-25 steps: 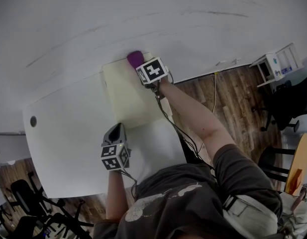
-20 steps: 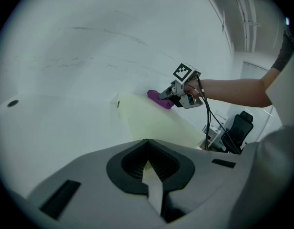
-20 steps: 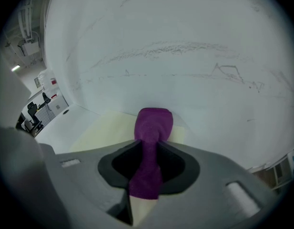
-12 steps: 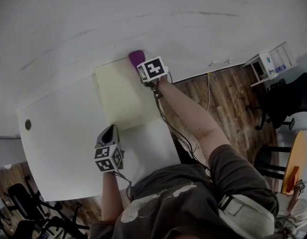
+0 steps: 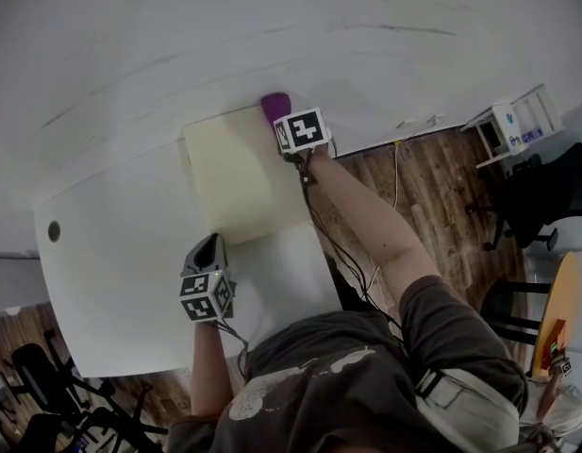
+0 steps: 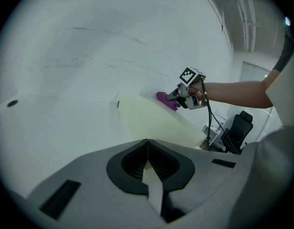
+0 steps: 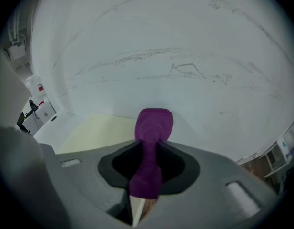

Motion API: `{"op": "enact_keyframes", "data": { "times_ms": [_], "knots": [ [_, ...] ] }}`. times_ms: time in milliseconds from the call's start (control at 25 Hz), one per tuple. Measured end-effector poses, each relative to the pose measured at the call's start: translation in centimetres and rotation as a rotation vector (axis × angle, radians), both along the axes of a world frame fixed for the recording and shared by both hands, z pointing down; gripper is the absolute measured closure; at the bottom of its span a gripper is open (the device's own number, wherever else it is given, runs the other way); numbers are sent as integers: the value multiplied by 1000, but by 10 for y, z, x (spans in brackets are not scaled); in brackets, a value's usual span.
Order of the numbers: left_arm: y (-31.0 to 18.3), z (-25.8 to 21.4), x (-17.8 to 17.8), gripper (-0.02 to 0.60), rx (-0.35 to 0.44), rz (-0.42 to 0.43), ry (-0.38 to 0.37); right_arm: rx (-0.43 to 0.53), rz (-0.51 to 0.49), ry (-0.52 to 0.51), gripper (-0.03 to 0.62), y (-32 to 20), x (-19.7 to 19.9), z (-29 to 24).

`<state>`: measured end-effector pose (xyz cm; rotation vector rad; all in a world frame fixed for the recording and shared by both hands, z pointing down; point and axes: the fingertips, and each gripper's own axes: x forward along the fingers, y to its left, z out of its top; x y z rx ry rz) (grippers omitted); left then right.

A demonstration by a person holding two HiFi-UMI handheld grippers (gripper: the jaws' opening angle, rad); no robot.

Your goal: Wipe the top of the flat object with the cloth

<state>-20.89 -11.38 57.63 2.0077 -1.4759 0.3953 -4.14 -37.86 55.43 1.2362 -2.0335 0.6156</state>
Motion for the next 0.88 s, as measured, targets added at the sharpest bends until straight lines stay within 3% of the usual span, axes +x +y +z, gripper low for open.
{"op": "enact_keyframes", "data": {
  "times_ms": [200,480,880],
  "knots": [
    [2,1,-2,571,5,-4,8,29,-20,-35,496,8,-11,-16],
    [3,-1,-2,571,8,-5,20,45,-135,-112,496,32,-64,-45],
    [2,-1,-3,571,8,-10,44,-32,-268,-160,496,71,-145,-33]
  ]
}}
